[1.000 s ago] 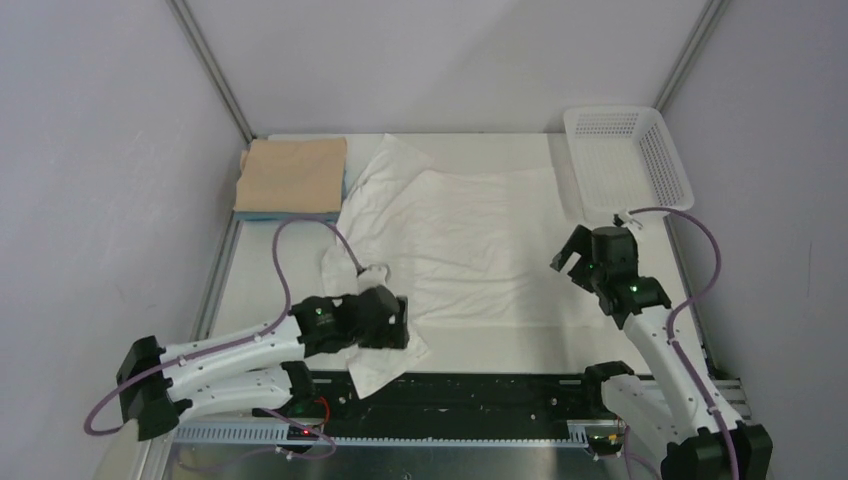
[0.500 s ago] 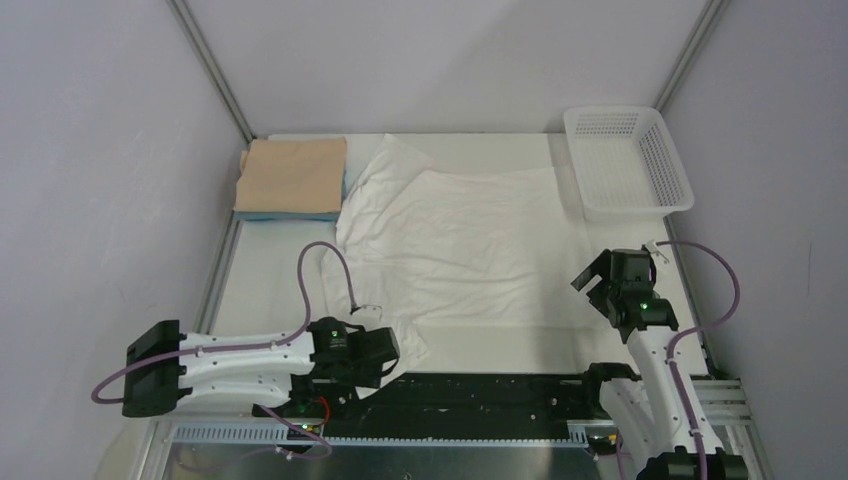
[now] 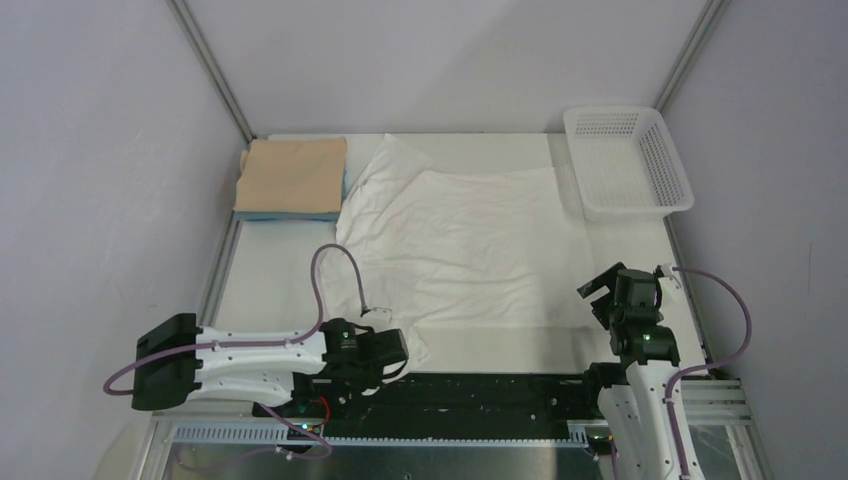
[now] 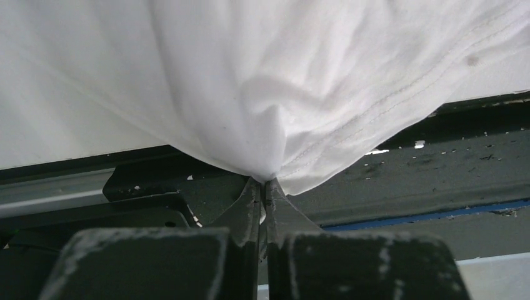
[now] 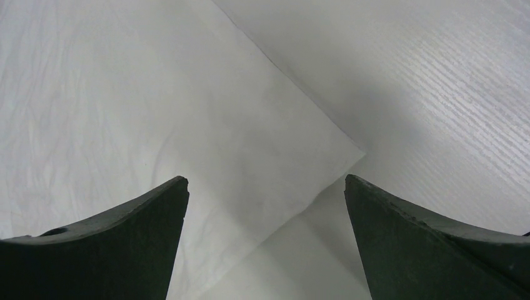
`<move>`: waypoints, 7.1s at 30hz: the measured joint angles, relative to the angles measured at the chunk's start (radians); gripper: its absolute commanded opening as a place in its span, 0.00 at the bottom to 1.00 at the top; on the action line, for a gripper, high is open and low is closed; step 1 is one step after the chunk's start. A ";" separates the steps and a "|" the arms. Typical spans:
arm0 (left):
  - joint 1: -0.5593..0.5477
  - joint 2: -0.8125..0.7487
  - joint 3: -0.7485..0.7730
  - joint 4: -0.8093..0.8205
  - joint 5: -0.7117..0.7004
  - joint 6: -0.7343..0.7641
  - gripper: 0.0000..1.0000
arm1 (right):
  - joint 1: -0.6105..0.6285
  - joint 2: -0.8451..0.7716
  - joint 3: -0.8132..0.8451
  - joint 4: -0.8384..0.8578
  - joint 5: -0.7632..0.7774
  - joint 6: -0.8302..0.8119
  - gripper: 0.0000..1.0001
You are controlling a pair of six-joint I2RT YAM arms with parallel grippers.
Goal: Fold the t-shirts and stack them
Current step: Grab the side of the flattened tshirt closest away from the robot with both arms, then fold the flattened tshirt in 1/3 of the way, then grab the side of the flattened tshirt furthest away from the robot with both arms
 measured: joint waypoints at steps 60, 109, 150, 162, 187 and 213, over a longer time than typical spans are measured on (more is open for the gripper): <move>0.801 0.053 0.328 0.477 -0.060 0.544 0.00 | 0.050 0.634 0.143 0.443 -0.057 -0.018 0.00; 0.967 0.579 0.388 0.697 0.262 0.572 1.00 | 0.270 1.073 0.356 0.605 -0.231 -0.108 0.99; 0.700 0.006 0.367 0.280 -0.127 0.335 1.00 | 0.373 0.255 0.183 0.098 0.016 -0.033 0.99; 1.006 0.736 1.033 0.344 0.058 0.687 1.00 | 0.348 0.809 0.501 0.290 0.171 -0.221 0.99; 1.116 1.287 1.454 0.352 0.285 0.596 0.88 | 0.296 0.844 0.501 0.300 0.083 -0.242 0.99; 1.001 1.292 1.536 0.082 -0.005 0.640 0.00 | 0.278 0.881 0.499 0.354 0.117 -0.262 0.96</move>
